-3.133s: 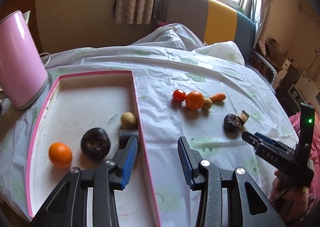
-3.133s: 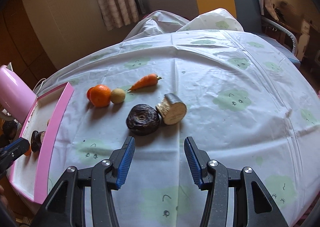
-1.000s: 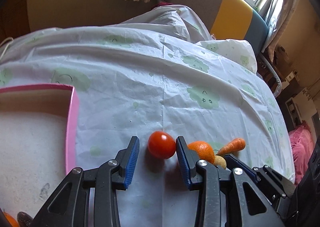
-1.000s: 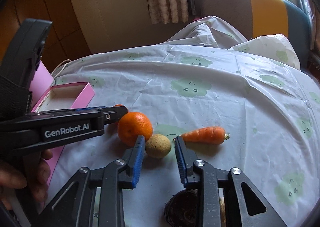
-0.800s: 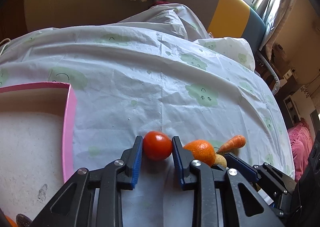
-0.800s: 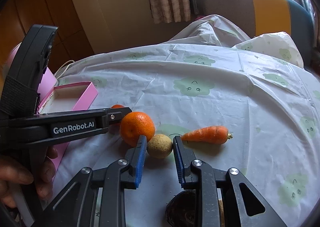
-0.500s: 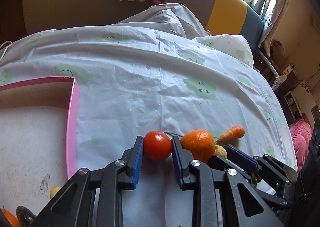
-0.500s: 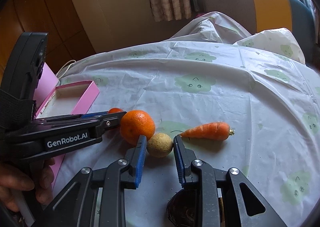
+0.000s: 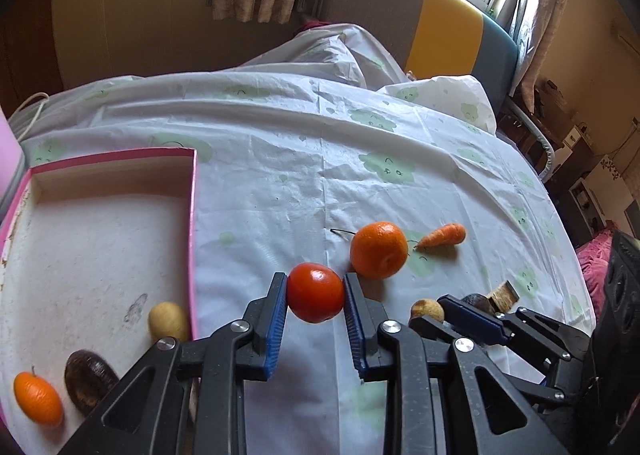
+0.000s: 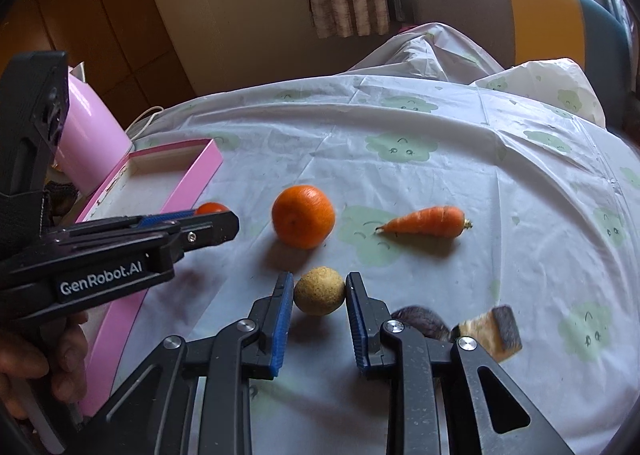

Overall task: Organize fruits
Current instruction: 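Carry the tomato over the pink tray with the left tool while the right tool carries the potato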

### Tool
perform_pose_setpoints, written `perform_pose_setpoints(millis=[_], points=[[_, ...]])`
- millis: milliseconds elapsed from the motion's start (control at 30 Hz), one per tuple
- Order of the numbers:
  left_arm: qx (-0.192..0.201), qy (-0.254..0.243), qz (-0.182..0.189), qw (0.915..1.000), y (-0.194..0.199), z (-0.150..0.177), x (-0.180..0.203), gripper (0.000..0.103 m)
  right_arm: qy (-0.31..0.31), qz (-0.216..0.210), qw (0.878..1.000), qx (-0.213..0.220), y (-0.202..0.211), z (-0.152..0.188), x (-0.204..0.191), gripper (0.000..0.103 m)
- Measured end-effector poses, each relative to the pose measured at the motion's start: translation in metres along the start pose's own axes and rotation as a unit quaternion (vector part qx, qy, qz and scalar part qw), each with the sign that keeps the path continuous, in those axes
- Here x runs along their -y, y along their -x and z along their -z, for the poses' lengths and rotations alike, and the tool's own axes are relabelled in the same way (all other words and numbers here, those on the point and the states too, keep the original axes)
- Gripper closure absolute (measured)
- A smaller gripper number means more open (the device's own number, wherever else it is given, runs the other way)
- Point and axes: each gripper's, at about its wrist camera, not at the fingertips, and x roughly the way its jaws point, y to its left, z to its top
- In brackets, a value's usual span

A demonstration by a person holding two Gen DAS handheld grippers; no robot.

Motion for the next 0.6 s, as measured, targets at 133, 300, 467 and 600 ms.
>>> perform_pose_setpoints(millis=[133,300,467,600], points=[[0.012,-0.001,-0.002,0.9999,0.020,0.009,0.000,0.075,0.001,0.004,1.000,-0.009,0.003,0.008,-0.007,0.076],[0.026,-0.002,-0.004,0.9996,0.042,0.019,-0.003,0.075,0.004,0.012,1.000,-0.012,0.007,0.015,-0.015,0.076],[0.039,0.002,-0.005,0.9992,0.061,0.027,-0.008,0.075,0.012,0.021,1.000,-0.014,0.013,0.022,-0.024,0.076],[0.046,0.010,-0.008,0.9989,0.073,0.035,-0.017,0.075,0.019,0.025,0.999,-0.016,0.016,0.027,-0.030,0.076]])
